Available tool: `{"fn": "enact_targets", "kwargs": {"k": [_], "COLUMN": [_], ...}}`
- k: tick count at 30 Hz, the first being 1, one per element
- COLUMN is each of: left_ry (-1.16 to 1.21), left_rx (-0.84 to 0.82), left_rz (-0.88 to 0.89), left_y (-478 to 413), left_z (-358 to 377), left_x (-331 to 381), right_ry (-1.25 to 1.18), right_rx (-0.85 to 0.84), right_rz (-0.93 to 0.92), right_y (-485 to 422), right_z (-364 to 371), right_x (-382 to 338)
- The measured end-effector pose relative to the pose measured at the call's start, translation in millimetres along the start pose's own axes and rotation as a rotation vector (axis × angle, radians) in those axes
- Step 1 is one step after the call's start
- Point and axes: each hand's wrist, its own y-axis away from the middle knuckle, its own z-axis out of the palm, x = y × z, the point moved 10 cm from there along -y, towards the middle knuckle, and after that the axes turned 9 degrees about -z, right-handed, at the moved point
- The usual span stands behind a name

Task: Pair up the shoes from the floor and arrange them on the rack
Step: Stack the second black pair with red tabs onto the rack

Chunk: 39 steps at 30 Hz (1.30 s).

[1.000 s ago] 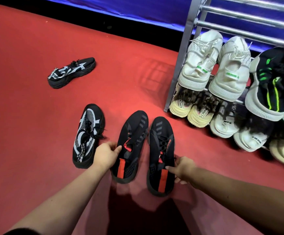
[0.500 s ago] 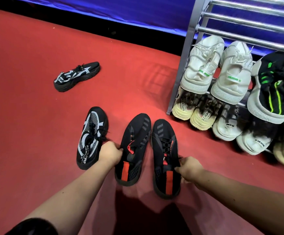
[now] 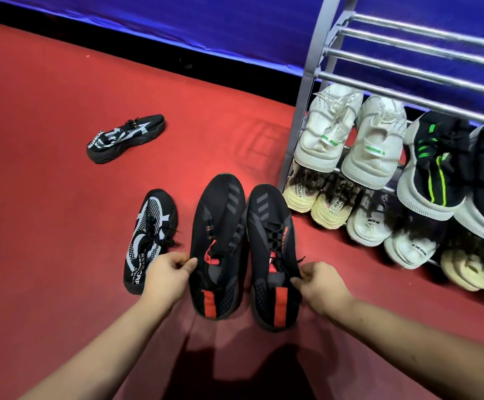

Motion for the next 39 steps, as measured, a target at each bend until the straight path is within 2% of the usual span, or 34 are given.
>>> {"fn": "enact_targets", "kwargs": {"k": [4,12,22,28,33,36,39], "left_ry": [0.092,0.282,0.281,0.312,0.187,0.033,-0.173], "left_rx": [-0.04,-0.053,0.011,-0.025,0.011,0.049,0.162], "left_rz": [0.015,0.066,0.235,0.336,0.47,0.566,0.632], "left_y": [7,47,76,96,107,110,109], "left_z": [-9,-32,-38,-34,-44,-40,-34], "left_x": [4,59,134,195,280,346,416], "right_ry": [-0.016,-0.134,-0.25,-0.267,-0.234,-0.234,-0.23], "right_rx": [0.06,0.23,0.358,0.429,0.472,0.518,0.581], "right_rz": [-0.088,-0.253,-0.266,-0.217,-0.18,-0.169,-0.115], "right_y": [4,30,73,99,113,115,99], "right_z": [-14,-68,-122,-176,-233,-276,-325], "right_x": [-10,-29,-21,-12,-19,-24,-21]}}
